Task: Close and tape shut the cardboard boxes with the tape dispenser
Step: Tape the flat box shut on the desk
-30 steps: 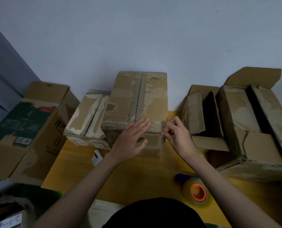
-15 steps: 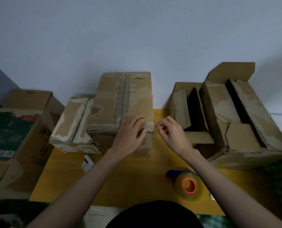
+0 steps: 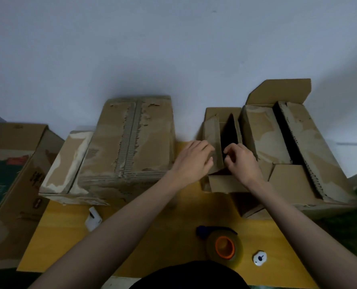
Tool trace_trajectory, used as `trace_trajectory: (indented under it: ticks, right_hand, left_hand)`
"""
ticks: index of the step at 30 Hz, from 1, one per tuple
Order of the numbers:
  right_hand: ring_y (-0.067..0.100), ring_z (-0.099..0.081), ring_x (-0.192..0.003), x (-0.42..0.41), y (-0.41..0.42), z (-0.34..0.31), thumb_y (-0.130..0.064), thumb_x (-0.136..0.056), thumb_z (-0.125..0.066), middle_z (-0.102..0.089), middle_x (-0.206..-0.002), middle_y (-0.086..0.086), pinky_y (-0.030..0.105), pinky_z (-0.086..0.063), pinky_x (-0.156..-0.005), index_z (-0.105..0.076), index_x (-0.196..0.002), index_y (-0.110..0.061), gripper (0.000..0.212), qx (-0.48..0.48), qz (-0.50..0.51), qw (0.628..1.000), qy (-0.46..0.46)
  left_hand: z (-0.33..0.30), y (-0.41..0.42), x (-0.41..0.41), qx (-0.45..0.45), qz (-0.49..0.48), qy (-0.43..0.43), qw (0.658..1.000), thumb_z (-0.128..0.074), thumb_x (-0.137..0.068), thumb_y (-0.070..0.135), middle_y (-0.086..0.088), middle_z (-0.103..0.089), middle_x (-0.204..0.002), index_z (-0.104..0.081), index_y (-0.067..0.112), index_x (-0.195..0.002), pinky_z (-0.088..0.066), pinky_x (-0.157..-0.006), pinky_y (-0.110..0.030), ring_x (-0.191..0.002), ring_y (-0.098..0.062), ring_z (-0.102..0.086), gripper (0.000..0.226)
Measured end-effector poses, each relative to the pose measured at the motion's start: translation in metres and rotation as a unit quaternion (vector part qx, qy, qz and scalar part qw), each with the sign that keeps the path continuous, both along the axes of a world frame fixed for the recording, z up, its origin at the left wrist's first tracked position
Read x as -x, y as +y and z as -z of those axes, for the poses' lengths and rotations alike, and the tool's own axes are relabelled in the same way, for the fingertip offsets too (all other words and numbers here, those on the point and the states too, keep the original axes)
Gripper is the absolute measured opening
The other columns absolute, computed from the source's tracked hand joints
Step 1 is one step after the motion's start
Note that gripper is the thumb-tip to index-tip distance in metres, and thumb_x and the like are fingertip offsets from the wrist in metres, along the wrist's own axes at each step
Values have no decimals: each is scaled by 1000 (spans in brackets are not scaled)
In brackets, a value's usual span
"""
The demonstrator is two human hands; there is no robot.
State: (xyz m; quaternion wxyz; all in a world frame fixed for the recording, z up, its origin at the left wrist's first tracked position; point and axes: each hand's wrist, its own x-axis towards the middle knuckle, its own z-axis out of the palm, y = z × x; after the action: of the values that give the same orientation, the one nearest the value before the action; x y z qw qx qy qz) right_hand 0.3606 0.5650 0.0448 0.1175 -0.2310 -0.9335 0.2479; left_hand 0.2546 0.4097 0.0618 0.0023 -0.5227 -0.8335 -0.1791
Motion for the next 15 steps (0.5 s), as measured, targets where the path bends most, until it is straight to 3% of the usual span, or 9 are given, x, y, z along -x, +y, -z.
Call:
trace_trajectory:
  ticks: [5,9,13,15]
  right_hand:
    - [28,-51,-113,11,30,14,-19,-94,-63,-49,-125,10,41,-53,-88,-58,-121,-14,28,-37,30,995,-87]
    - [32,-50,-117,25,44,24,-18,-93,-65,-40,-133,14,43,-52,-94,-55,-123,-12,32,-49,41,990,-127]
    - [33,-55,-115,38,51,30,-16,-95,-63,-35,-139,15,44,-53,-92,-45,-133,-12,43,-14,58,984,-166]
    - [32,-56,-116,44,52,34,-15,-95,-62,-33,-141,13,45,-55,-90,-39,-139,-14,50,0,80,979,-190]
  left_hand:
    - [11,62,5,54,36,-8,998,-48,-102,19,-1,-63,-127,-63,16,-128,-36,-113,-34,-121,-16,-55,30]
    - [24,106,18,127,41,-12,991,-49,-100,16,-3,-64,-116,-65,14,-119,-36,-111,-35,-113,-21,-60,26]
    - [40,136,42,195,40,12,980,-50,-100,22,-4,-63,-122,-64,15,-120,-20,-122,-37,-123,-19,-55,25]
    - [45,146,54,220,41,42,974,-49,-100,27,-5,-64,-120,-63,15,-119,-22,-121,-37,-120,-21,-57,26]
